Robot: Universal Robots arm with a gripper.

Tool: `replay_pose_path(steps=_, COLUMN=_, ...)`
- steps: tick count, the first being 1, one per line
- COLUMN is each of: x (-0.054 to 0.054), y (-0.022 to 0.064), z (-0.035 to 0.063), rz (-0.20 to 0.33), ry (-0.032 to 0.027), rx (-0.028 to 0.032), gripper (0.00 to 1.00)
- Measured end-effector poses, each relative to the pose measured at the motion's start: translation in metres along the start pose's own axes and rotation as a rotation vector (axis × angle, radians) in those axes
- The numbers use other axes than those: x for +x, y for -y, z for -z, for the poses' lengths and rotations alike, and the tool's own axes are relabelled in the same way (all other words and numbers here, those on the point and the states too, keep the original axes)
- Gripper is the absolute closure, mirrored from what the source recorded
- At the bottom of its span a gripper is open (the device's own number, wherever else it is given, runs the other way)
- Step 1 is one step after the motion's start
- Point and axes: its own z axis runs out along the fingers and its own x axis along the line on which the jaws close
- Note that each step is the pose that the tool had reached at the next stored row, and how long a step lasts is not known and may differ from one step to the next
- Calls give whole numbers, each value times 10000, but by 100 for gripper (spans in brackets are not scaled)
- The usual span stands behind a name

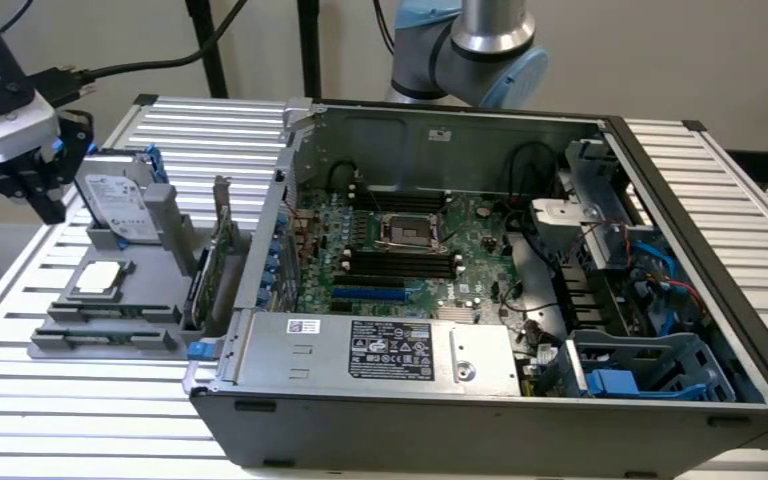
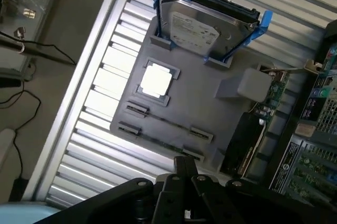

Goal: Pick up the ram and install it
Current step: 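Pick up the ram and move it above insertion slot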

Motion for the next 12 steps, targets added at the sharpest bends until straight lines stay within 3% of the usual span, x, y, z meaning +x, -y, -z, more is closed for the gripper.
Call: replay_pose_path(steps=12, x=1, y=2, z=-37, rz=2170, ry=-132, rx=-24, gripper=89)
